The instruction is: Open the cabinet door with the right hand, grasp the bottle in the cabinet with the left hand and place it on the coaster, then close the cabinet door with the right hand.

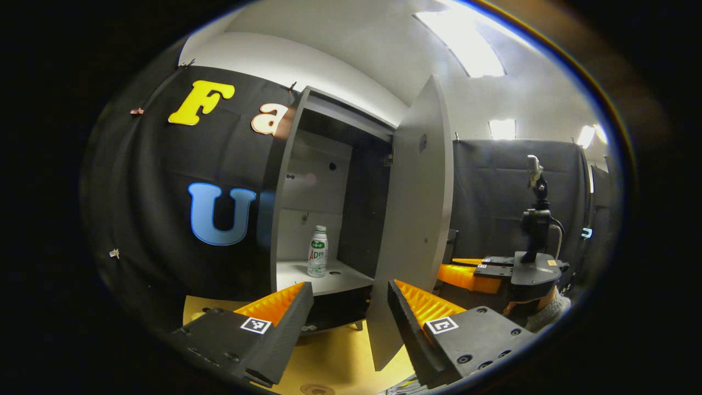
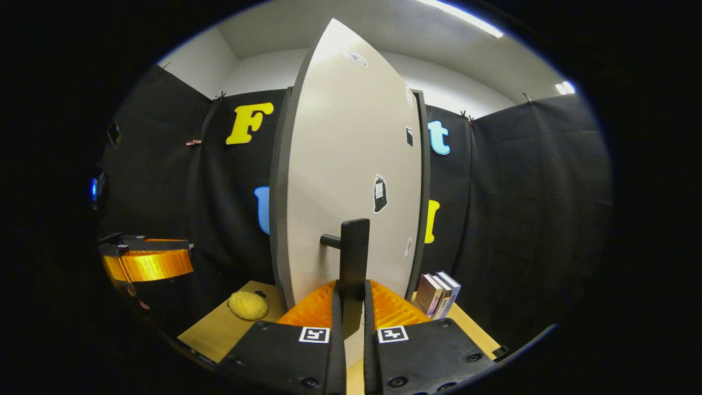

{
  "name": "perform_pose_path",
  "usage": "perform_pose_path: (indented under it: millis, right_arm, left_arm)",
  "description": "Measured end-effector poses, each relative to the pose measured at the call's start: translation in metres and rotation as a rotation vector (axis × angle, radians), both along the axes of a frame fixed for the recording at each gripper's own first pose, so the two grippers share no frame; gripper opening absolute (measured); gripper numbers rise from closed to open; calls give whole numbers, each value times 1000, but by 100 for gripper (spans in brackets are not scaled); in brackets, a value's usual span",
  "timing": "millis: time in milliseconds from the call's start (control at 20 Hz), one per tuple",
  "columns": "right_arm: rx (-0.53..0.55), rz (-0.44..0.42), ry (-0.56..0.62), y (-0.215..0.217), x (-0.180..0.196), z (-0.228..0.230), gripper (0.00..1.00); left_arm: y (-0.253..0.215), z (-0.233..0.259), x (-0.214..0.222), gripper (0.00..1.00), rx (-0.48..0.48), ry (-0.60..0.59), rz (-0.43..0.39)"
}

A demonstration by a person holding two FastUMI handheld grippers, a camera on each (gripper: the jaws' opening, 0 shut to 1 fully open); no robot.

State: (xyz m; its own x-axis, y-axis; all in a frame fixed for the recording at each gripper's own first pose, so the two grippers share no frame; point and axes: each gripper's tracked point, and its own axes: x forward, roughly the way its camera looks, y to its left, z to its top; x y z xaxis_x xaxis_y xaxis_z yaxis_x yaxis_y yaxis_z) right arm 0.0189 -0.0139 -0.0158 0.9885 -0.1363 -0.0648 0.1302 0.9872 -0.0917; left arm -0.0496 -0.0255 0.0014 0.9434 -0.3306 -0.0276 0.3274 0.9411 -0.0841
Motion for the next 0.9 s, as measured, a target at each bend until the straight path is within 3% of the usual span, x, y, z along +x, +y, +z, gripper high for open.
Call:
perform_pose_path:
  millis: [200, 250, 300, 650, 900]
  right_arm:
    - [29, -15, 1, -23, -12, 2, 17]
    - [41, -21, -1, -30, -15, 2, 16]
    - [47, -23, -3, -38, -18, 3, 16]
    - [19, -76, 3, -89, -25, 4, 16]
    - [41, -126, -15, -124, -33, 9, 10]
  left_arm:
    - [-21, 2, 9, 87, 12, -21, 10]
    - [-26, 2, 17, 91, 14, -23, 13]
    - [-34, 2, 23, 87, 14, -26, 10]
    - [-87, -4, 63, 87, 23, -15, -22]
    - [-109, -8, 78, 87, 34, -13, -35]
